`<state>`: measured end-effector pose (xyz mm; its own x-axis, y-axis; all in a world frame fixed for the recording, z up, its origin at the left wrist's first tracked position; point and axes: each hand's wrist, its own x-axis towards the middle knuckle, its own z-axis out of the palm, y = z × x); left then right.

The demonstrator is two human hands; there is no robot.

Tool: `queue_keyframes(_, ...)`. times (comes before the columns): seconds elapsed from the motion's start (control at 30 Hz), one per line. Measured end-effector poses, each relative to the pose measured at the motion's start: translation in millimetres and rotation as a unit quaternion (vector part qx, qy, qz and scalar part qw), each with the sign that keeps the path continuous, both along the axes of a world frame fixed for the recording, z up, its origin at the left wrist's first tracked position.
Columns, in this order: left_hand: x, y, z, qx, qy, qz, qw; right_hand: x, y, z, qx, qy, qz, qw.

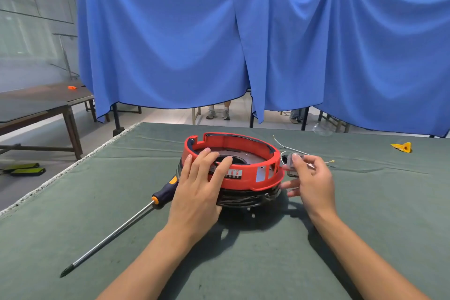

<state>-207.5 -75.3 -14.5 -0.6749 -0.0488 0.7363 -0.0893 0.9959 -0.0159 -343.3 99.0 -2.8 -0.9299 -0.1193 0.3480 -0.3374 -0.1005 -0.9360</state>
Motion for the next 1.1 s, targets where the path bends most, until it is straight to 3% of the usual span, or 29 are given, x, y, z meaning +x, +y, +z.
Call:
queue_keyframes(0.13, 3, 10, 0, -0.004, -0.009, -0.013, 1.0, 19, -2, 8, -0.013, 0.046, -0.012, 0.999)
queue_keyframes(0.37, 19, 6, 1, 0.024, -0.029, -0.01, 0.999, 24, -2, 6, -0.007, 0.011, -0.007, 1.0)
queue_keyframes(0.6, 3, 28, 5, 0.053, -0.015, -0.059, 0.997, 19, 3, 6, -0.029, 0.016, -0.105, 0.994)
queue_keyframes(1.03, -5, 3, 4, 0.031, -0.076, -0.106, 0.991, 31, -8, -10, 0.057, 0.082, -0.11, 0.989)
queue_keyframes(1.1, -2, -1, 0, 0.061, -0.073, -0.11, 0.989, 33, -7, -10, 0.068, 0.102, -0.101, 0.987)
